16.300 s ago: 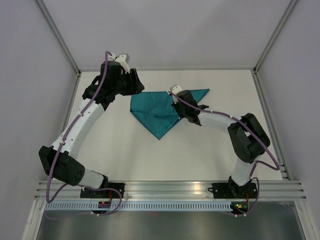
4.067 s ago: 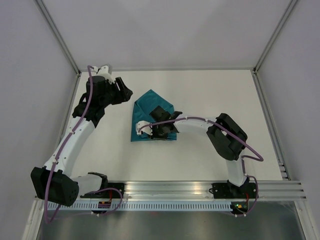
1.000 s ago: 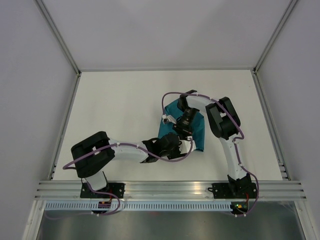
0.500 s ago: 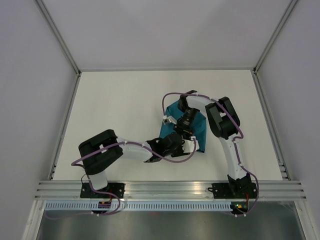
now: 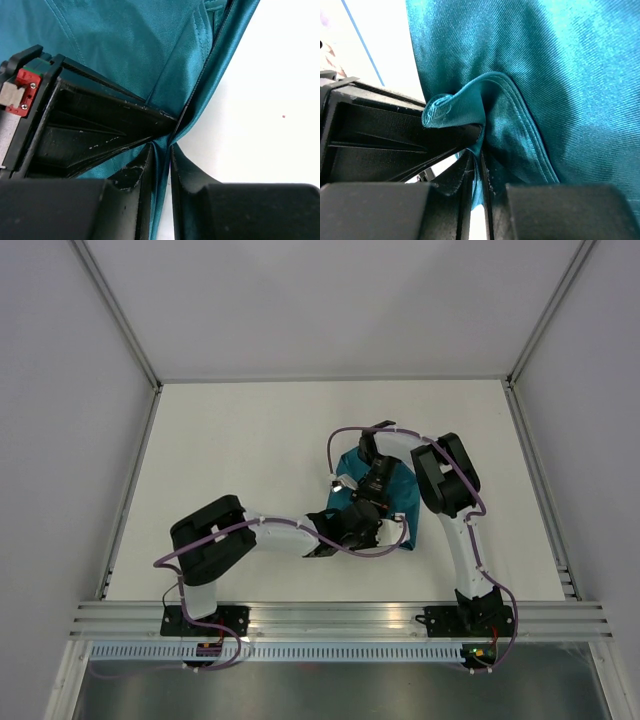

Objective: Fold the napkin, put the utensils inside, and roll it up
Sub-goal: Roll the napkin with the utensil

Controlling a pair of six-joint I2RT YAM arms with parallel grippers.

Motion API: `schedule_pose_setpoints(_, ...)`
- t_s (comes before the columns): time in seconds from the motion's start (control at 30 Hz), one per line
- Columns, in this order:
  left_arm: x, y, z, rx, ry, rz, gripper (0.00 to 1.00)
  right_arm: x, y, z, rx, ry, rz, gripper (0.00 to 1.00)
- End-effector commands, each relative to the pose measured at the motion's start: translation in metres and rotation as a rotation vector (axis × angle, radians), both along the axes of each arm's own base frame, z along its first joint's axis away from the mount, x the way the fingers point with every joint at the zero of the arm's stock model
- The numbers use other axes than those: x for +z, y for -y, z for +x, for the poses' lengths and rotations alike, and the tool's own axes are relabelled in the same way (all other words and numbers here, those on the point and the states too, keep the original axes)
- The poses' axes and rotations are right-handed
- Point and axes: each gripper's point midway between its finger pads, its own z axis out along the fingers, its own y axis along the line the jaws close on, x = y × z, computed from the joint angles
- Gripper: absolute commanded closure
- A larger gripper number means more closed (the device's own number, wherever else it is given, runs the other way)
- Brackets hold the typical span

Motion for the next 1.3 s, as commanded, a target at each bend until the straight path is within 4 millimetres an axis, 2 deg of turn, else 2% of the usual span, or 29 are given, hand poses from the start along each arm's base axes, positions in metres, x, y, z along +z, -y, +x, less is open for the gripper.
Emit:
schedule_pose_setpoints(0.0, -0.037, -0.013, -0.018, 0.018, -0.137, 0.091, 0.87, -0.07, 0.008, 0.05, 0.118, 0.279, -0.007, 0.8)
schedule_pose_setpoints(0.07, -0.04, -0.011, -0.023, 0.009, -0.178, 0.095, 0.91, -0.063, 0.006, 0.053, 0.104, 0.293, 0.006, 0.77)
schedule_pose_setpoints(0.1, -0.041, -0.011, -0.024, 0.012, -0.186, 0.094, 0.94, -0.061, 0.006, 0.054, 0.095, 0.295, 0.01, 0.73)
schedule_pose_setpoints(0.17, -0.041, -0.008, -0.024, 0.022, -0.208, 0.08, 0.95, -0.05, 0.004, 0.06, 0.074, 0.32, 0.032, 0.66)
schedule_pose_setpoints(0.2, -0.045, -0.013, -0.027, 0.028, -0.231, 0.102, 0.95, -0.045, 0.003, 0.061, 0.067, 0.327, 0.04, 0.59)
schedule_pose_setpoints(0.4, -0.044, -0.014, -0.02, 0.078, -0.303, 0.071, 0.98, -0.006, 0.005, 0.076, -0.002, 0.386, 0.1, 0.47)
schedule_pose_setpoints(0.53, -0.041, -0.015, -0.016, 0.097, -0.344, 0.045, 0.98, 0.016, 0.011, 0.08, -0.047, 0.404, 0.137, 0.44)
schedule_pose_setpoints(0.7, -0.037, -0.015, -0.015, 0.102, -0.417, 0.017, 0.98, 0.031, 0.019, 0.084, -0.098, 0.425, 0.173, 0.41)
schedule_pose_setpoints(0.93, -0.031, -0.018, -0.016, 0.098, -0.587, -0.031, 0.98, 0.056, 0.032, 0.102, -0.2, 0.49, 0.246, 0.41)
schedule_pose_setpoints(1.0, -0.035, -0.024, -0.014, 0.116, -0.642, -0.028, 0.98, 0.065, 0.039, 0.108, -0.225, 0.537, 0.271, 0.41)
schedule_pose_setpoints(1.03, -0.032, -0.02, -0.015, 0.101, -0.673, -0.042, 0.98, 0.069, 0.04, 0.108, -0.232, 0.555, 0.285, 0.41)
schedule_pose_setpoints(1.1, -0.038, -0.027, -0.014, 0.121, -0.737, -0.032, 0.98, 0.078, 0.047, 0.104, -0.249, 0.598, 0.306, 0.43)
schedule_pose_setpoints(1.17, -0.034, -0.024, -0.015, 0.113, -0.799, -0.049, 0.98, 0.082, 0.051, 0.109, -0.256, 0.67, 0.328, 0.43)
schedule_pose_setpoints(1.2, -0.039, -0.027, -0.012, 0.127, -0.831, -0.049, 0.98, 0.084, 0.054, 0.106, -0.255, 0.717, 0.338, 0.43)
schedule_pose_setpoints(1.23, -0.034, -0.024, -0.011, 0.117, -0.863, -0.069, 0.98, 0.084, 0.055, 0.105, -0.252, 0.745, 0.342, 0.43)
schedule_pose_setpoints(1.27, -0.035, -0.027, -0.008, 0.128, -0.888, -0.075, 0.98, 0.085, 0.059, 0.093, -0.252, 0.77, 0.345, 0.43)
